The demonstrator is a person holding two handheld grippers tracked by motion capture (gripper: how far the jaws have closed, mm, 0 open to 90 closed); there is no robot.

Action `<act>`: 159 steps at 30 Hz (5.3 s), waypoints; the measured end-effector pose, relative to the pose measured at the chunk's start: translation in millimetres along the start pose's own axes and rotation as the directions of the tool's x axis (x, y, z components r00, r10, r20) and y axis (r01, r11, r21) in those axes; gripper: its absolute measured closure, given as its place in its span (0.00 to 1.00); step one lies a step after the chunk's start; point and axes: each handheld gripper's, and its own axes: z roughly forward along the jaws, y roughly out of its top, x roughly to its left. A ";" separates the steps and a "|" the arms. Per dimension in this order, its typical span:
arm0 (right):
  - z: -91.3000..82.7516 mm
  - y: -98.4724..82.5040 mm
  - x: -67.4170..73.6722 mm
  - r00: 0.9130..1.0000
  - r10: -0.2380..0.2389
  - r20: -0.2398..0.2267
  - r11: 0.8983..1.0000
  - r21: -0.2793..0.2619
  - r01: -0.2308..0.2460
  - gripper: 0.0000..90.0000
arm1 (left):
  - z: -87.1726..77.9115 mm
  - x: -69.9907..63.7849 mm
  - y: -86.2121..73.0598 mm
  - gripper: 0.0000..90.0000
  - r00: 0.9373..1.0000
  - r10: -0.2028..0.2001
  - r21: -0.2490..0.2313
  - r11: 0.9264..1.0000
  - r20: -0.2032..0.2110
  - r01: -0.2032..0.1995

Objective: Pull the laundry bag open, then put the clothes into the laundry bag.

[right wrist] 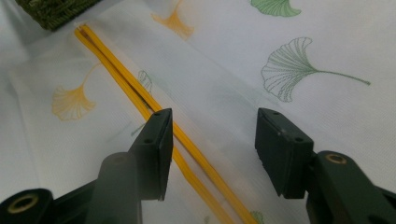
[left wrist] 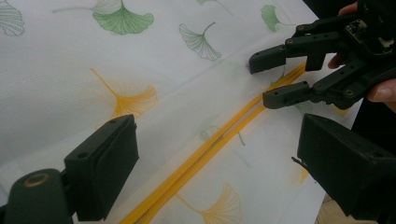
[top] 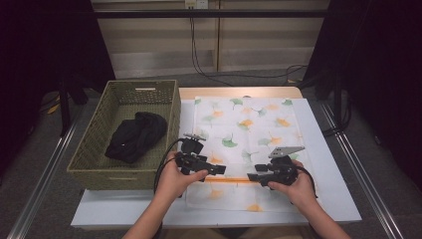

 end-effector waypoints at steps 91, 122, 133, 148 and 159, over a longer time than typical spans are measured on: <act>8.4 -0.6 -18.5 0.993 -0.016 0.117 1.000 0.003 0.016 1.00 | 2.2 2.4 -2.9 0.15 1.000 -0.026 0.002 1.000 0.002 0.026; -13.9 25.0 -22.6 0.996 0.006 0.086 0.998 -0.067 0.000 1.00 | 1.7 0.9 -2.5 0.14 1.000 -0.001 -0.001 1.000 0.005 0.001; -18.9 33.6 -24.4 0.997 0.016 0.081 0.996 -0.092 -0.009 1.00 | 2.0 0.7 -2.4 0.13 1.000 0.000 -0.004 1.000 -0.003 0.000; -23.2 49.9 -26.0 0.998 0.007 0.069 0.993 -0.118 0.001 1.00 | -0.6 0.7 -1.3 0.13 0.999 0.026 -0.002 1.000 -0.021 -0.026; -28.4 61.0 -27.2 0.998 0.004 0.061 0.991 -0.134 0.004 1.00 | -1.2 0.3 -0.8 0.12 0.999 0.030 -0.006 1.000 -0.016 -0.030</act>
